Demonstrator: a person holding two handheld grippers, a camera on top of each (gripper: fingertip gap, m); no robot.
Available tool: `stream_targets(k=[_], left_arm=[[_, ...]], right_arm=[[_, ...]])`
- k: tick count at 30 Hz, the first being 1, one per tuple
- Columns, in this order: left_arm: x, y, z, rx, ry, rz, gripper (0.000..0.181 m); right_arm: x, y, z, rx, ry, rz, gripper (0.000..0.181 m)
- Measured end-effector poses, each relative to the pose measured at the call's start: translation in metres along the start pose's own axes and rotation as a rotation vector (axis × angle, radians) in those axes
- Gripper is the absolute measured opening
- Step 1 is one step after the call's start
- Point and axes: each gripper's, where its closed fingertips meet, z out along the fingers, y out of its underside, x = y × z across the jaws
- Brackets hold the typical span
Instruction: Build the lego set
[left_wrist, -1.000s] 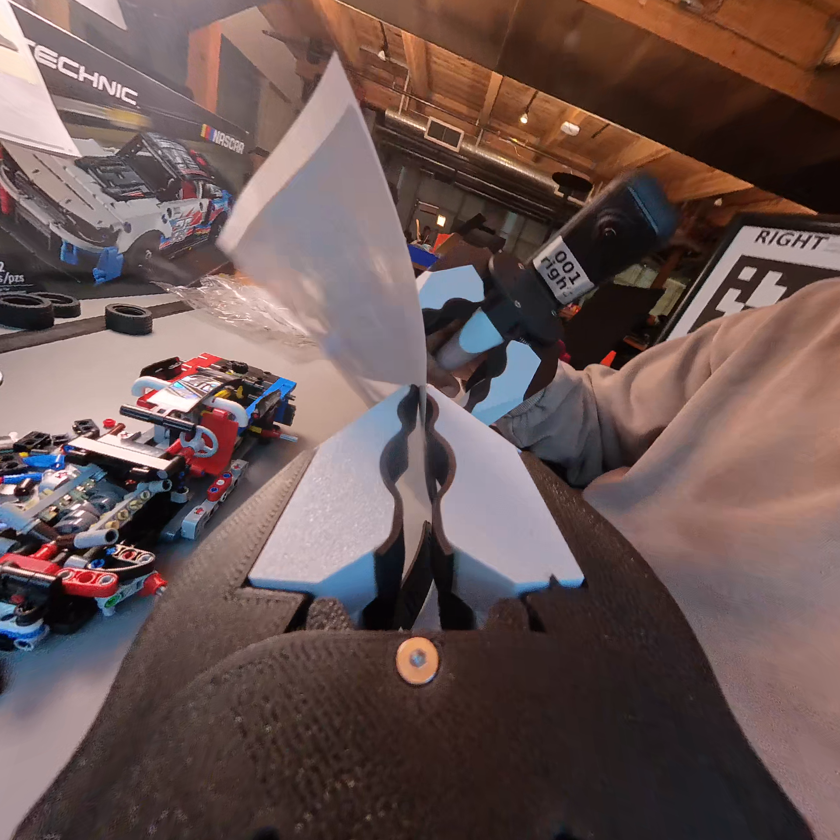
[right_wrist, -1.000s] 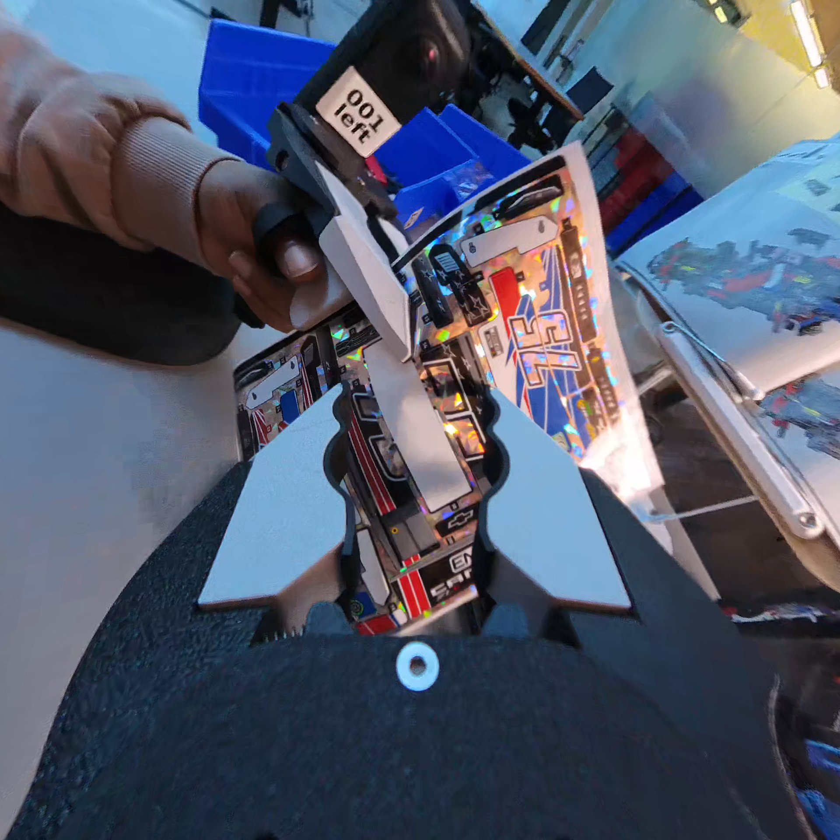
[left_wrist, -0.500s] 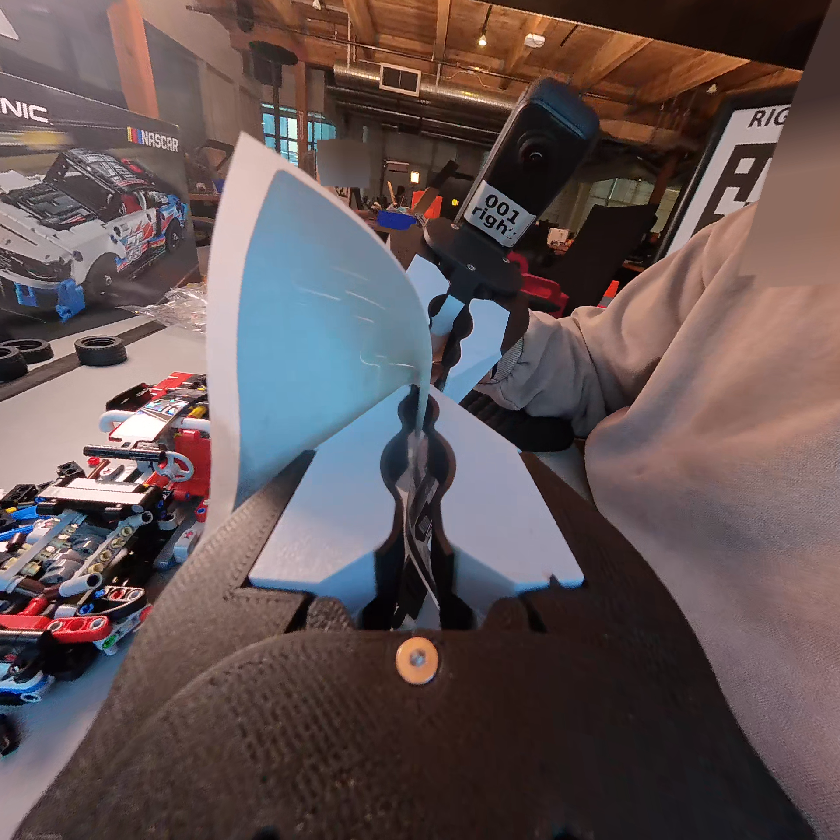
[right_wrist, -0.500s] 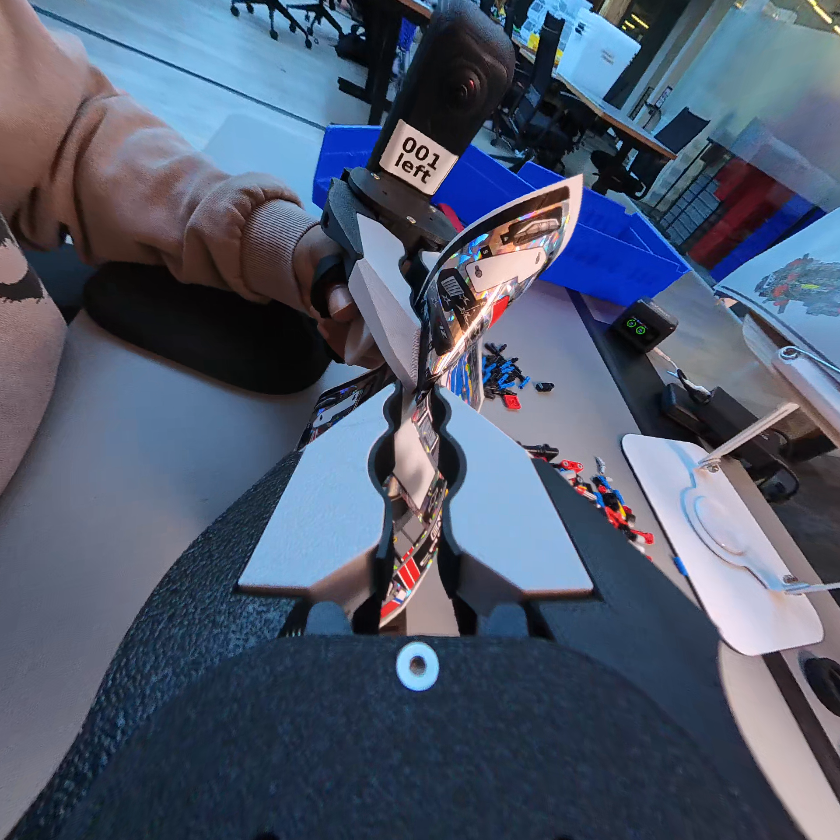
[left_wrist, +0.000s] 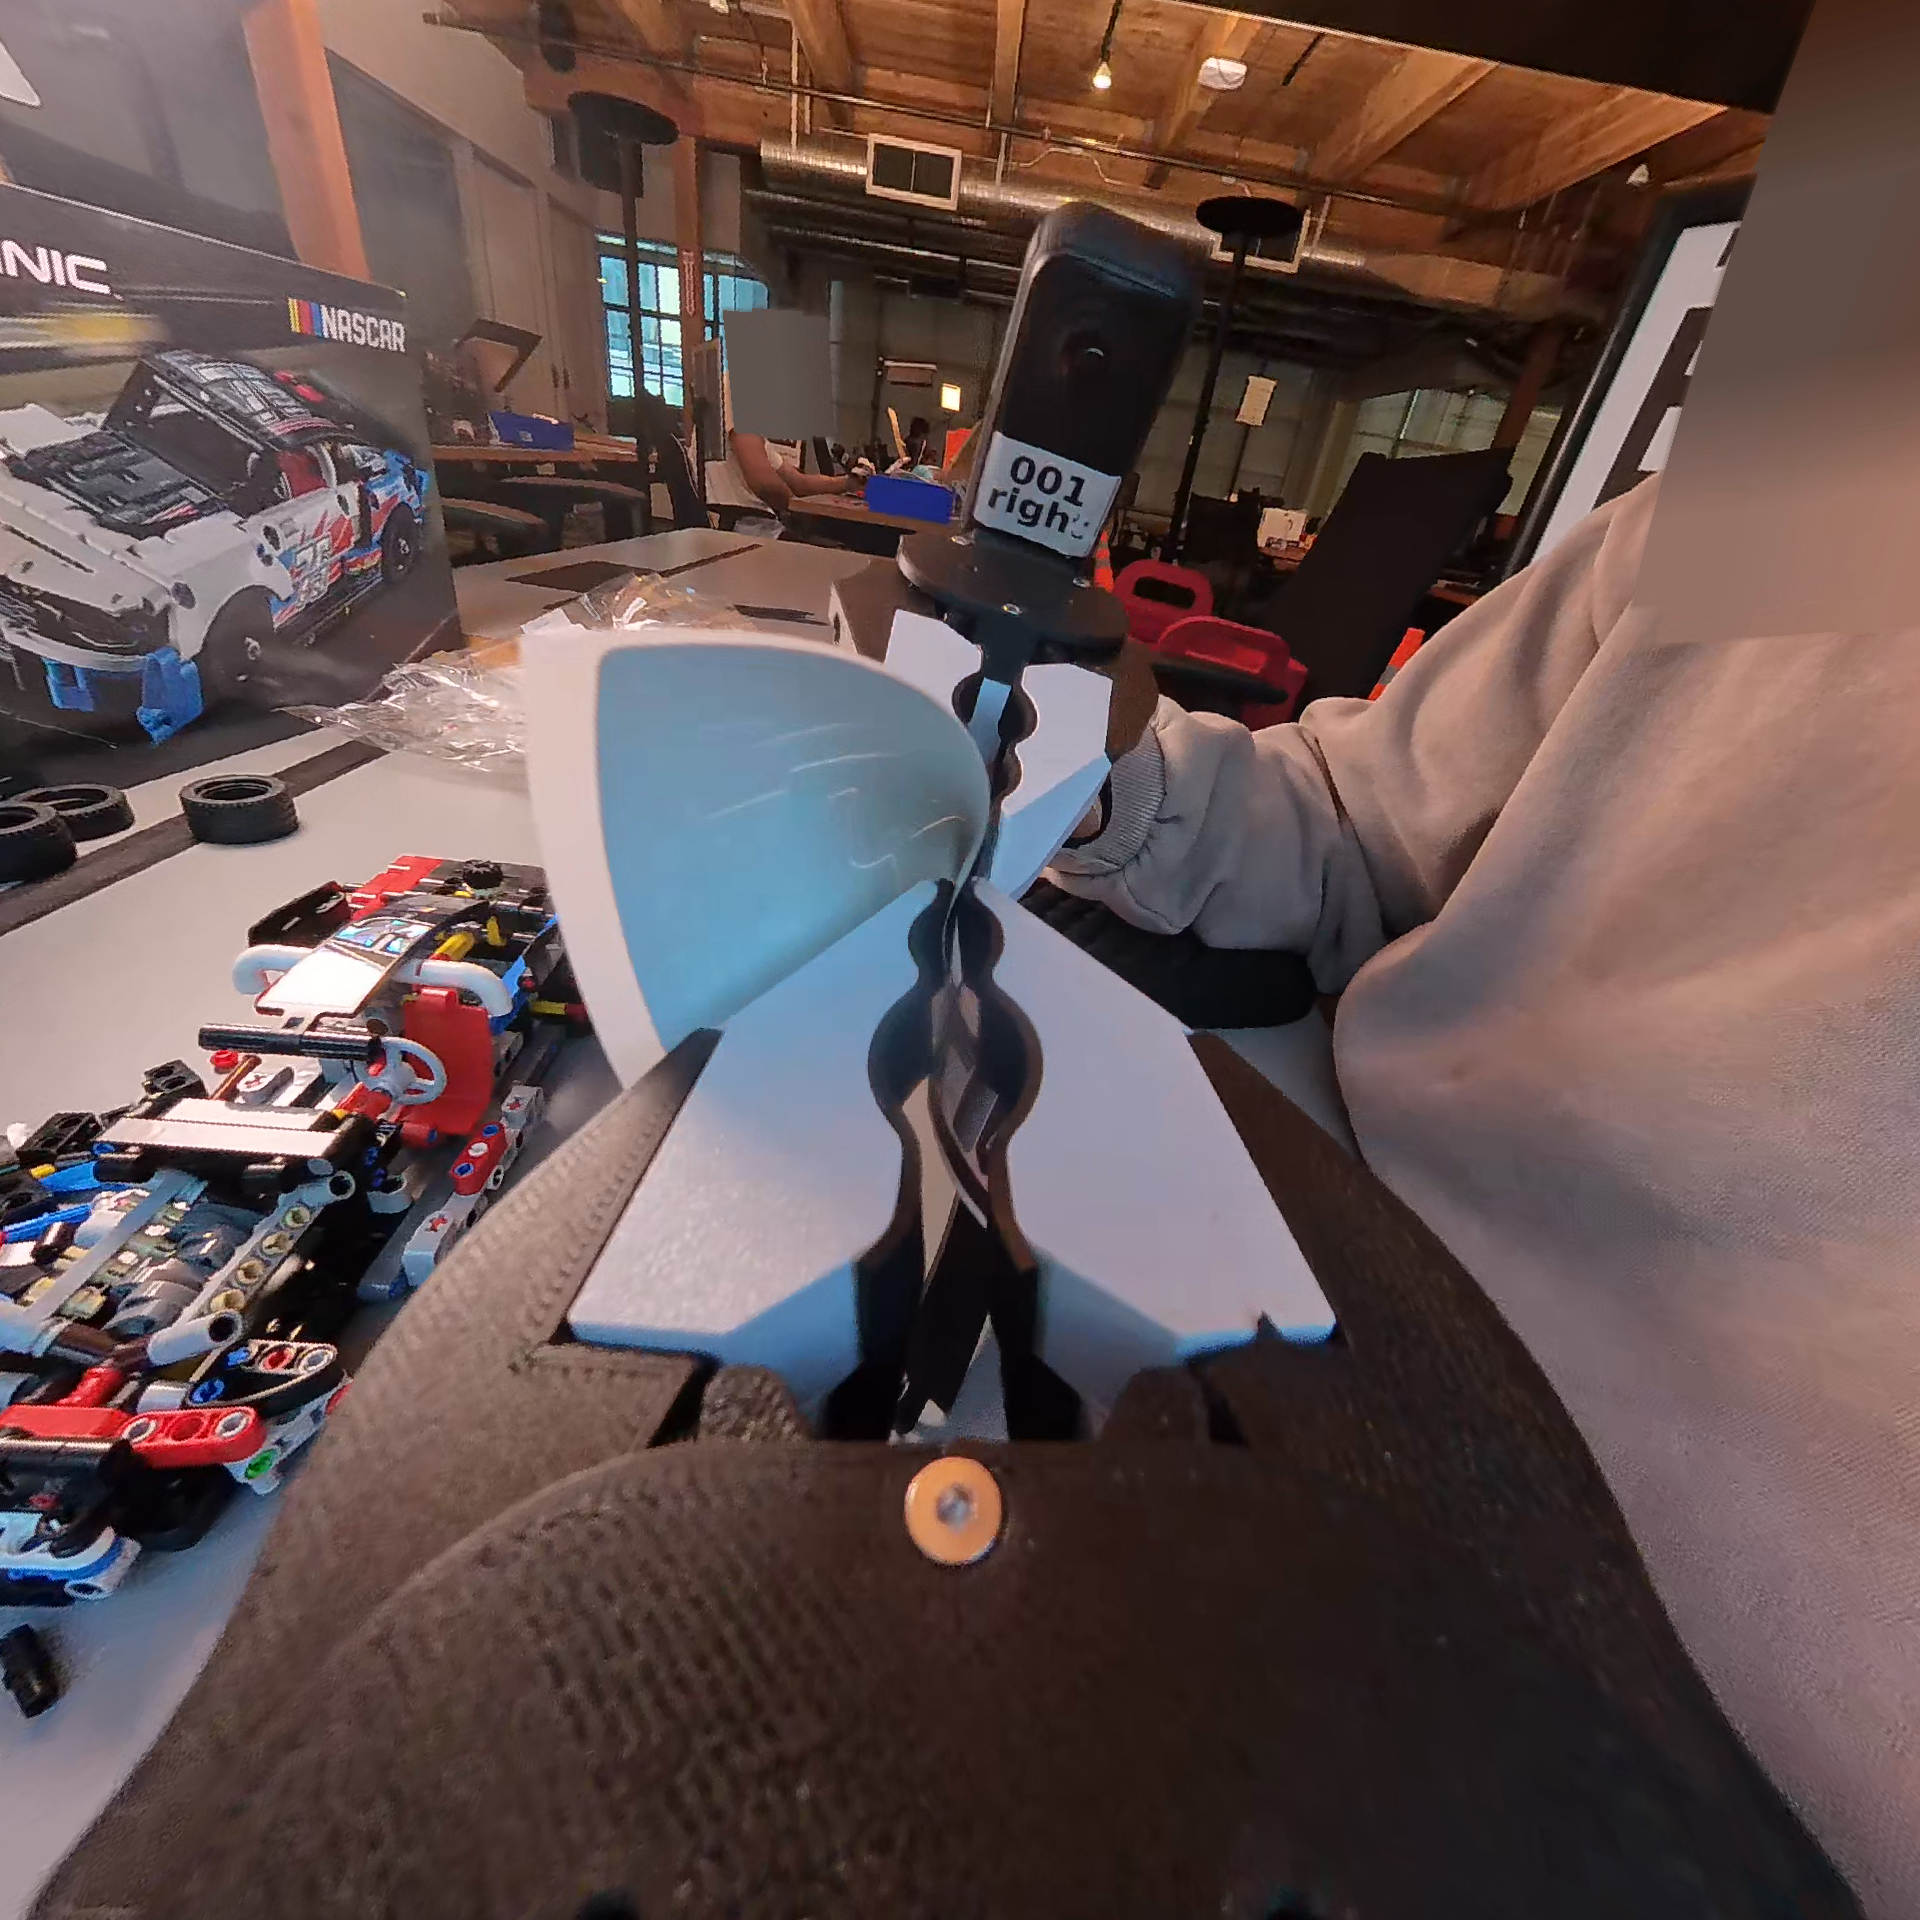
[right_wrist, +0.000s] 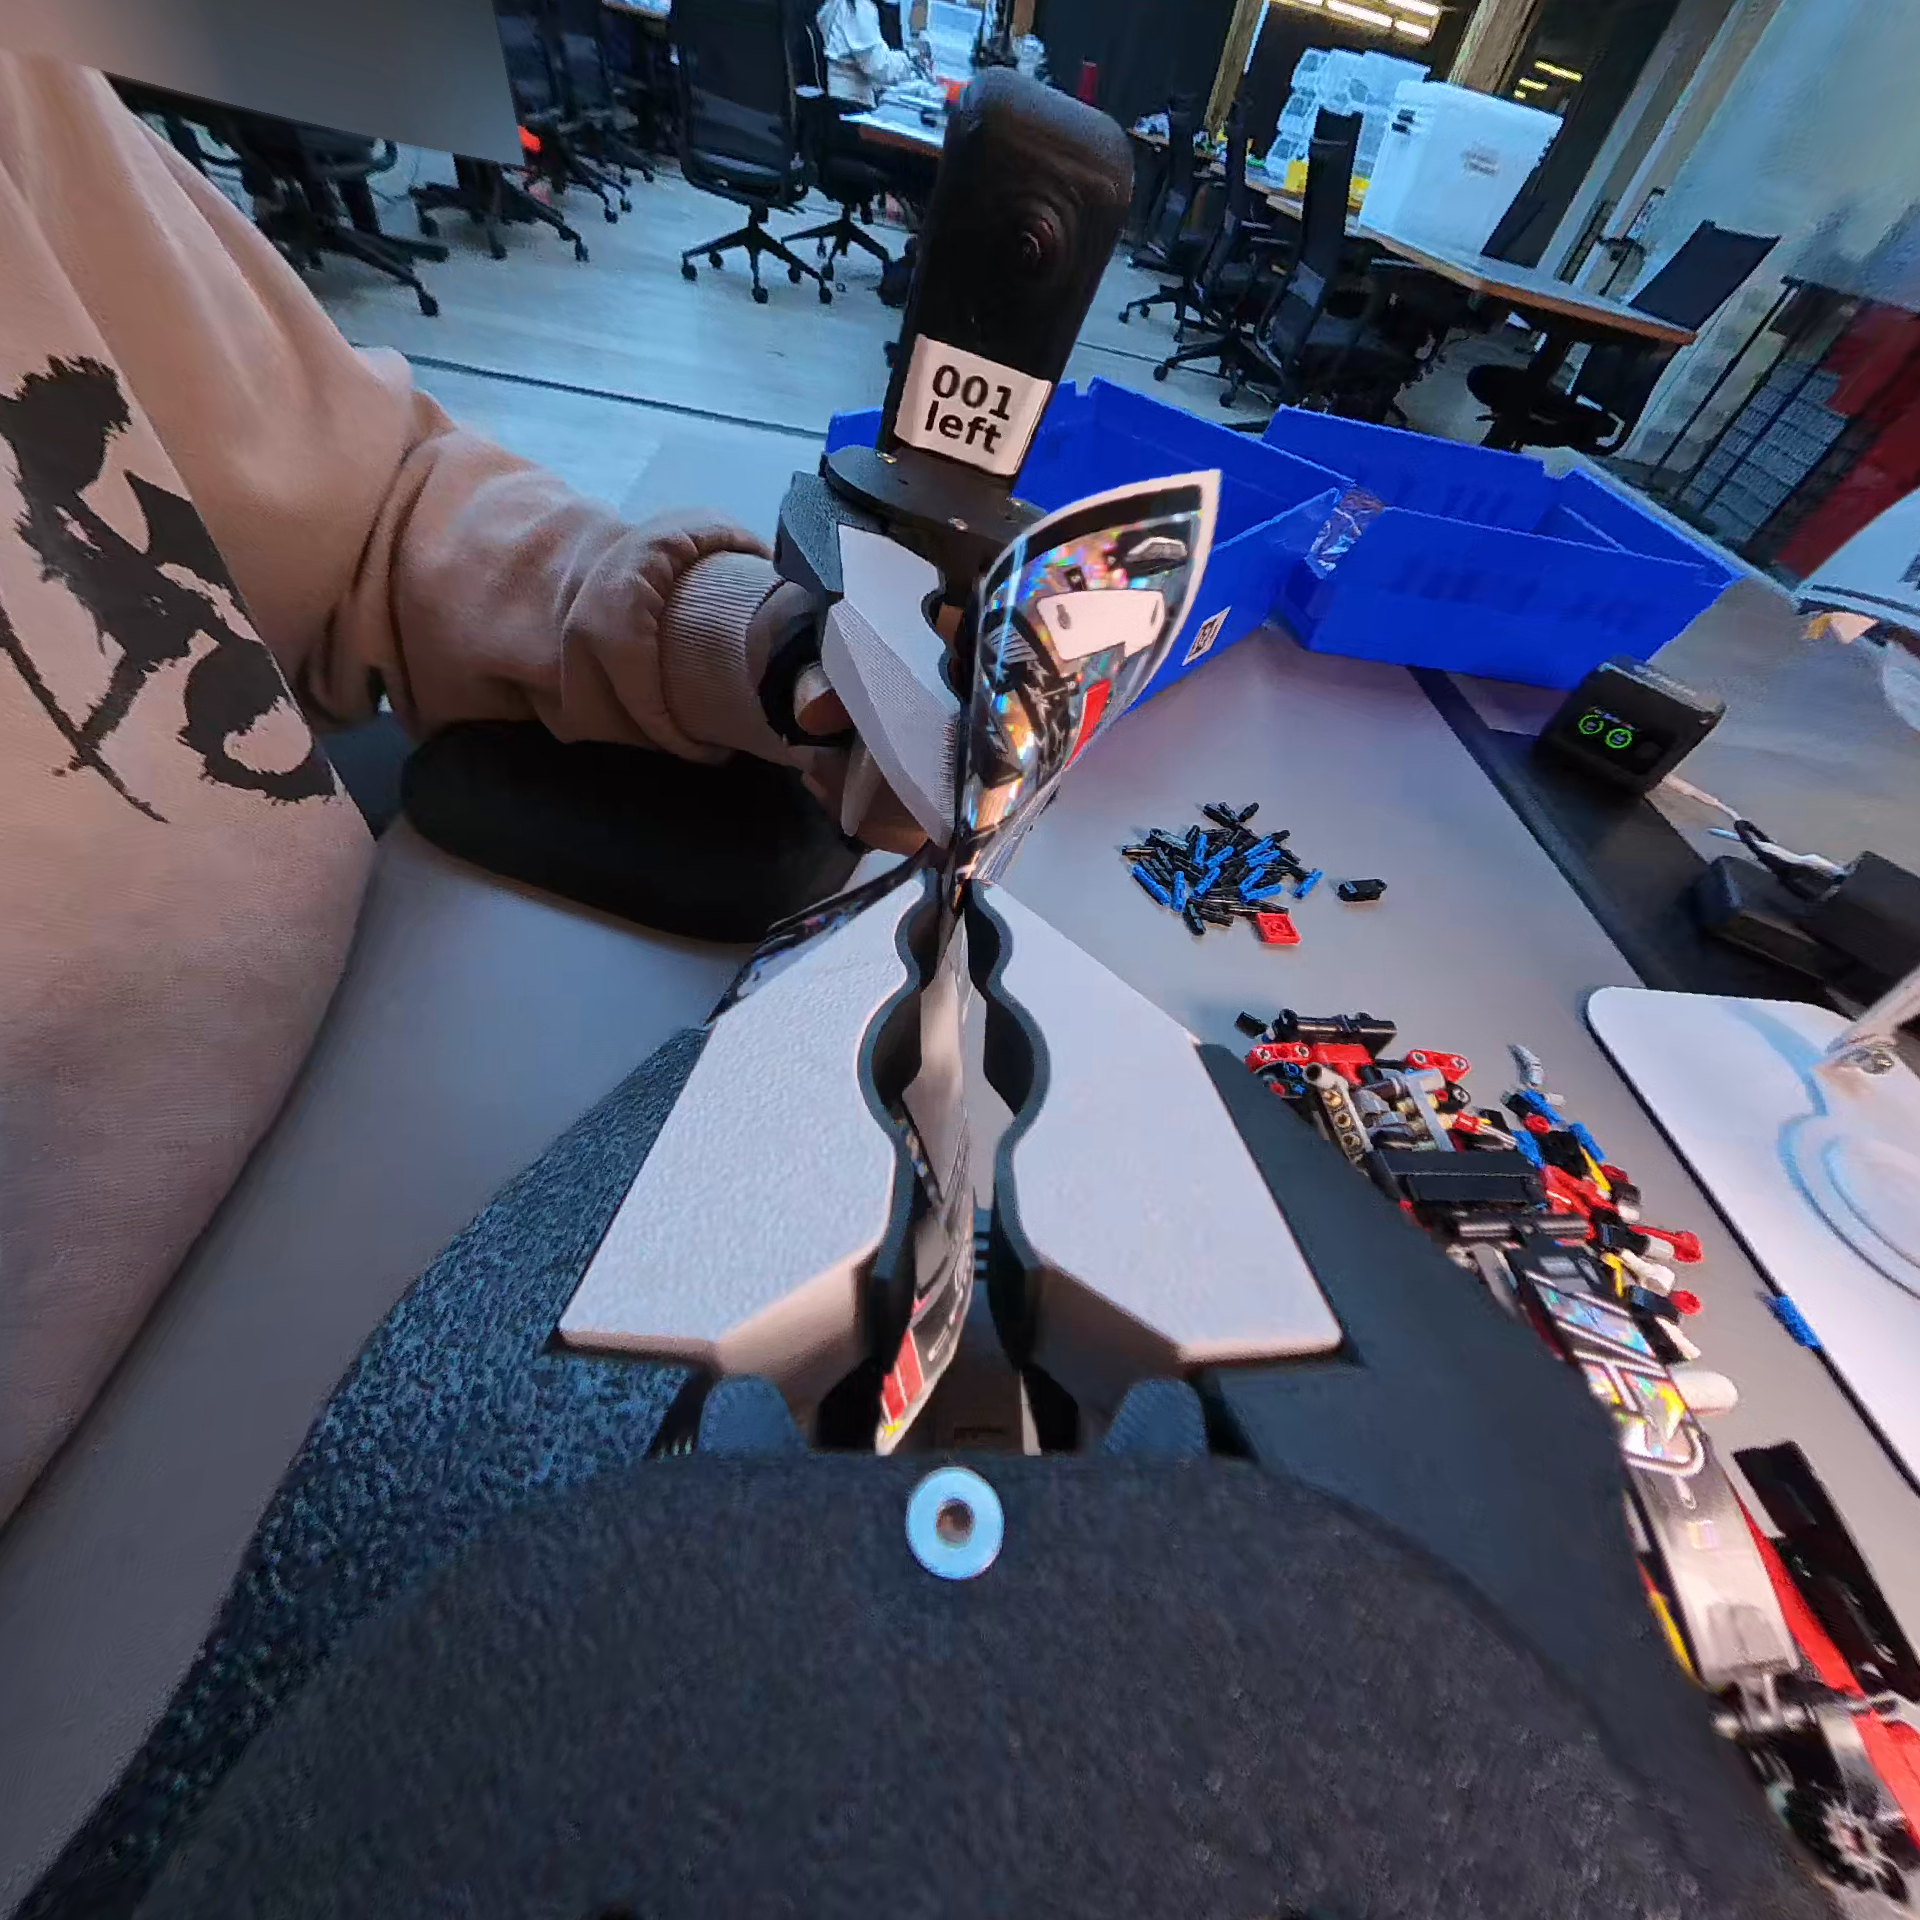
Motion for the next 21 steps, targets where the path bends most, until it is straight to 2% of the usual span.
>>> stream_targets(k=[11,21], left_arm=[[-0.007,0.000,0.000,-0.021,-0.049,-0.006,0.000],[-0.011,0.004,0.000,-0.063,-0.102,0.038,0.000]], right_arm=[[0.002,0.005,0.008,-0.071,0.094,-0.116,0.000],[0.014,0.005,-0.004,-0.042,0.104,-0.001,0.007]])
